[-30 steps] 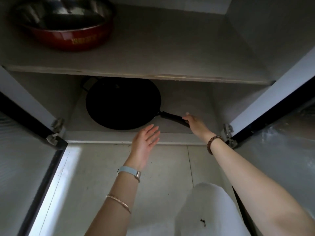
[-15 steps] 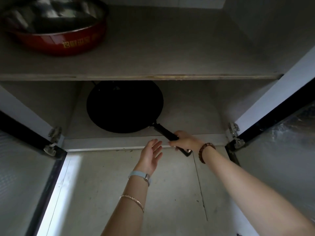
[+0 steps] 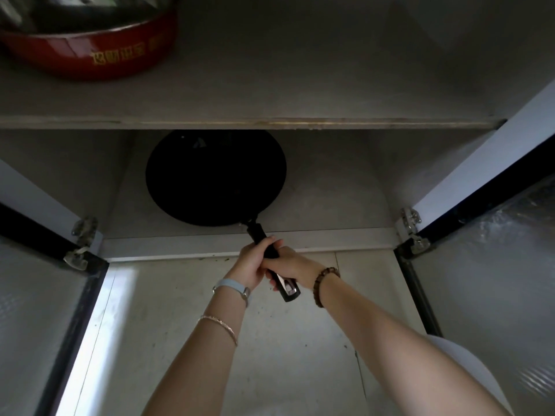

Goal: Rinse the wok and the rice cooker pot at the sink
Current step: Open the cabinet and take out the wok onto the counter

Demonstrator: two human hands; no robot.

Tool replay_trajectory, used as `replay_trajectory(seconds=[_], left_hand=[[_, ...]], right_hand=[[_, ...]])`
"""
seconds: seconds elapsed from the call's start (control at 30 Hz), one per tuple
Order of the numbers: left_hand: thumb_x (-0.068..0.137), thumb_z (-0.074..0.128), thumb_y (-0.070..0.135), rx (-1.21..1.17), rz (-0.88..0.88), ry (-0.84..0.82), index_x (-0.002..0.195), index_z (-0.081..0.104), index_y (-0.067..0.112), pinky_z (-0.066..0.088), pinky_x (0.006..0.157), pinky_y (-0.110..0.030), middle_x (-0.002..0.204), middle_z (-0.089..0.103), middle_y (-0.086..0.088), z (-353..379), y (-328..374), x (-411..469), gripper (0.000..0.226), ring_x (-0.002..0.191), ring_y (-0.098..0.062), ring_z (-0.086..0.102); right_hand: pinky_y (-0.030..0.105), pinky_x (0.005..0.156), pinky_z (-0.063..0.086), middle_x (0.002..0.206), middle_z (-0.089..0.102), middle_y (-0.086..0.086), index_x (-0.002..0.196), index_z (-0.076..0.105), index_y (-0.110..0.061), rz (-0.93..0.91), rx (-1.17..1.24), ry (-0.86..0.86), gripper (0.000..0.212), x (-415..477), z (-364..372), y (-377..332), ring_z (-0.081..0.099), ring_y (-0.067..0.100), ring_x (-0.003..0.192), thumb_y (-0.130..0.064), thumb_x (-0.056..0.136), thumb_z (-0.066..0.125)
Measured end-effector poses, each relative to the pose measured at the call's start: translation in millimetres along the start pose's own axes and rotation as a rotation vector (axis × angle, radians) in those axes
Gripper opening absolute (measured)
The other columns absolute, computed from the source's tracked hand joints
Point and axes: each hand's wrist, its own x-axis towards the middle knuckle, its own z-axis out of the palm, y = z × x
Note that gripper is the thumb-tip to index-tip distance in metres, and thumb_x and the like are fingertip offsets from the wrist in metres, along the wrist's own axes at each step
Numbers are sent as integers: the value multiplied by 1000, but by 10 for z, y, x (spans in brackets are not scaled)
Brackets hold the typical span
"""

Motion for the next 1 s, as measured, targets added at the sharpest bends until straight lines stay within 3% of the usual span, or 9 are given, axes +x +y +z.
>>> replay_trajectory(seconds=[0.07,0.17,0.3,0.4,0.53,0.77,1.0], left_hand=[[92,63,22,112,45,63,91,67,4,51,60,-28,92,71,-10,16,35,22,19,79,-22,65],[94,60,26,241,116,150,79,65,8,52,75,-32,84,69,-8,82,48,23,24,75,-21,64],[96,57,26,266,138,176,75,63,9,48,63,-26,73,66,-4,119,116,-21,28,72,-19,62],[96,56,25,248,123,168,76,61,8,48,64,-26,73,64,-5,116,175,-101,27,69,-18,61],[96,53,21,255,102,167,76,59,8,49,69,-28,73,63,-6,145,160,-307,25,69,-19,60],[94,53,15,206,49,196,75,60,8,49,64,-27,74,64,-6,148,149,-756,22,67,-19,61],[91,54,11,204,-20,241,67,57,8,46,61,-27,67,59,-7,72,404,-1464,25,62,-21,56]], right_hand=[[29,49,50,60,54,6,85,56,-8,32,57,68,14,31,67,9,51,16,45,-19,92,54],[25,44,44,58,53,5,82,54,-11,36,77,166,15,34,130,12,46,14,40,-17,94,47],[25,45,48,65,60,6,91,58,-12,3,16,259,13,-22,152,-33,54,15,48,-19,94,48],[25,45,49,67,61,7,89,58,-12,-1,-3,288,14,-104,179,-88,56,17,51,-19,94,48],[25,45,46,65,60,6,91,58,-10,20,33,272,12,-313,223,-104,54,16,49,-17,94,48],[24,45,45,64,58,4,89,56,-16,26,15,223,10,-737,304,-160,50,14,47,-16,93,48],[22,41,40,57,54,6,77,53,-9,116,7,172,18,-1352,487,-530,46,15,41,-5,91,43]])
